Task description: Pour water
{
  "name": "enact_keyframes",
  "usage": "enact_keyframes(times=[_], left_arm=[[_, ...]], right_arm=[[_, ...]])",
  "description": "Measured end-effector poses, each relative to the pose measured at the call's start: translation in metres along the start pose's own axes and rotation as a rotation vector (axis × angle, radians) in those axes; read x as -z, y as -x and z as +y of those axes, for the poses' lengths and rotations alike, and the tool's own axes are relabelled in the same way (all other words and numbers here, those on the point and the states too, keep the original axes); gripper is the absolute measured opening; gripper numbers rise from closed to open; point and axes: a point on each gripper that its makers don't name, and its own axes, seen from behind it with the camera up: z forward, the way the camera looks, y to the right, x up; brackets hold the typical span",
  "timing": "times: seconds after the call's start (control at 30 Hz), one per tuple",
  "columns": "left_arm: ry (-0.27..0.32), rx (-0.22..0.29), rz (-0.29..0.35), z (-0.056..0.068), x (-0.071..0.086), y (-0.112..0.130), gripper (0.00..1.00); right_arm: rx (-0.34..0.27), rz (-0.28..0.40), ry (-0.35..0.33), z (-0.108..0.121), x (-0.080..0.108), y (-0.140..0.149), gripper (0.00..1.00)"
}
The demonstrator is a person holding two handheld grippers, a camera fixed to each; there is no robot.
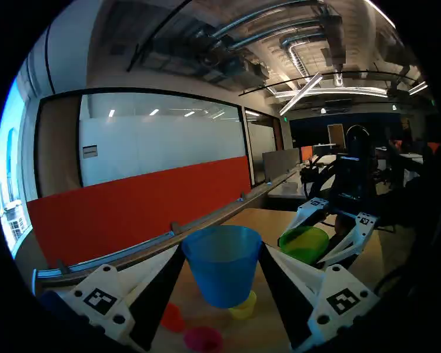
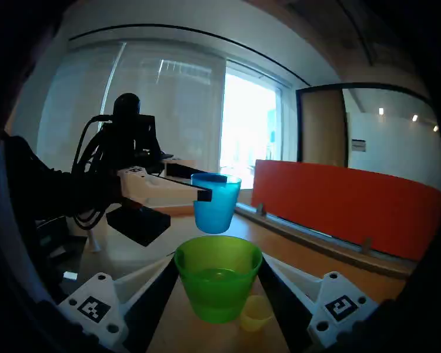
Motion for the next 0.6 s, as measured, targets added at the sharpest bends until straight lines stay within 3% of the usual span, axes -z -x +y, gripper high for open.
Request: enact_keyframes(times=[0.6], left_arm=[[0.079, 0.014, -0.131, 0.016, 0.000, 0.064, 0.89]], right_arm=[[-0.017, -0.079, -0.038, 0.002, -0.001, 0.028, 0.91]])
